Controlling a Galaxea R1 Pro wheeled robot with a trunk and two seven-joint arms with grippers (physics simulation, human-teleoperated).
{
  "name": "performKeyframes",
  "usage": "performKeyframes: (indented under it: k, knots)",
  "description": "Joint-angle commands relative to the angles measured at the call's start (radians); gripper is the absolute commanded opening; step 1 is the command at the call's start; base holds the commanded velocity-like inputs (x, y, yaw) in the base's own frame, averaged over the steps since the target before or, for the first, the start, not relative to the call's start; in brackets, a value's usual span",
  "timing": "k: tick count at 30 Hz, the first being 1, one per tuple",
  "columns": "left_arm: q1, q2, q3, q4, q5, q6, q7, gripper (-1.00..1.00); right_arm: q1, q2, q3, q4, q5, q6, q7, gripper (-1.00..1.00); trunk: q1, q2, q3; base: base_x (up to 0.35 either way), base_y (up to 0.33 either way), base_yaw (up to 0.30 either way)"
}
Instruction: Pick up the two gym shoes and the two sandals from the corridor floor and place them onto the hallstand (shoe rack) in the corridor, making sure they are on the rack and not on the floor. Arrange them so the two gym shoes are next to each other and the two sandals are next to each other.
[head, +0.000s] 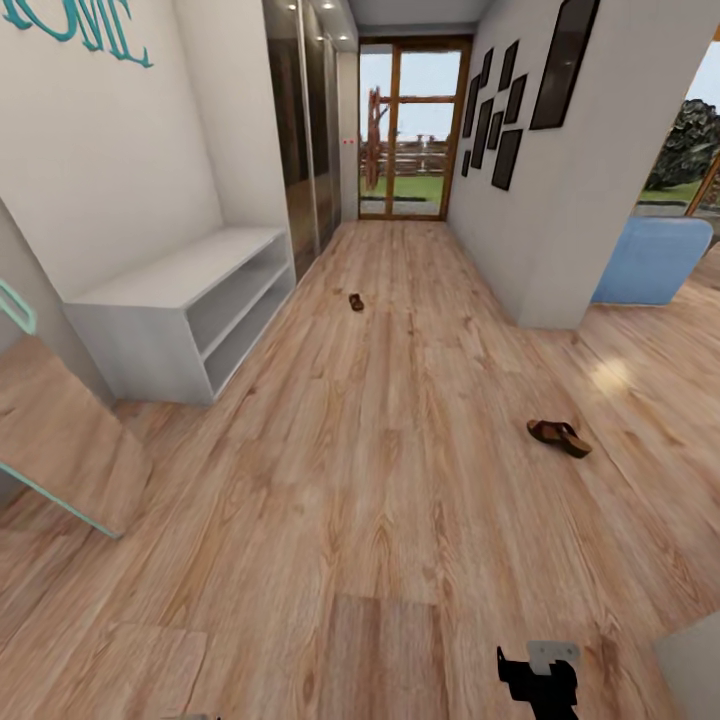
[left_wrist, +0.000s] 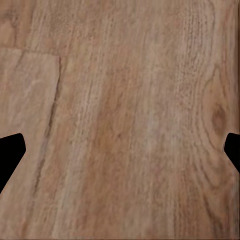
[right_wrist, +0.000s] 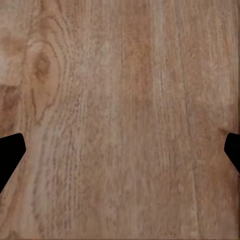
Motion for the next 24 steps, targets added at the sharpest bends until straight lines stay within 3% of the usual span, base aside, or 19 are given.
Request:
performKeyframes:
  k: [1,24]
  knots:
    - [-0.001,0.0,0.008,0.001,-0.002,-0.002,-0.009,1.0,-0.001,0.0,-0.007,0.001,0.011,-0.003,-0.004,1.0,0.0,0.0,-0.001,0.295,-0.167,0.0]
    - [0.0,0.0,0.008,0.001,-0.002,-0.002,-0.009,1.0,-0.001,-0.003,-0.007,0.001,0.011,-0.003,-0.004,1.0,0.0,0.0,-0.001,0.295,-0.167,0.0]
